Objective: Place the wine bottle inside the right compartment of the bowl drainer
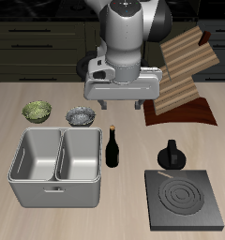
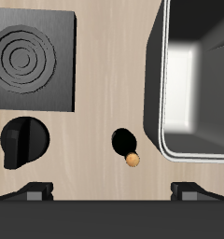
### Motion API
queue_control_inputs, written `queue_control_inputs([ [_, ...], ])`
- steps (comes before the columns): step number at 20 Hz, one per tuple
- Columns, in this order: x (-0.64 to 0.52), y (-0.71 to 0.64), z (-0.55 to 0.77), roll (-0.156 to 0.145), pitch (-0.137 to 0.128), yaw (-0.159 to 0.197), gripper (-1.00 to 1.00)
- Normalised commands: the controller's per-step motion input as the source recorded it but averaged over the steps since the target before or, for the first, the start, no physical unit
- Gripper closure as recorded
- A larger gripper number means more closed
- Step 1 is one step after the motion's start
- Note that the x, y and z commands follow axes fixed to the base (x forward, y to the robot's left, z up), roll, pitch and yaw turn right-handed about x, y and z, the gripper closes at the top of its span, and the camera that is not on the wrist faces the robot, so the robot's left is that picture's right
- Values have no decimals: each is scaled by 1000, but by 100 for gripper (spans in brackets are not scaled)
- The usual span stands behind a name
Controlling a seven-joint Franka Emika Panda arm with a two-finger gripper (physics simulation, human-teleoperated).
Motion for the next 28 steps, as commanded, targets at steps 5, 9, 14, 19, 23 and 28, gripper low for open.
queue_control_inputs([
  [5,3,23,-259,1,9,-9,-100],
  [9,14,13,-359,8,35,-20,-100],
  [14,-19,40,-201,9,11,-1,-100],
  [19,4,-56,-250,6,24,-19,-100],
  [23,-37,-41,-144,-7,16,-11,-100],
  [28,-12,-120,-193,-14,21,-8,-100],
])
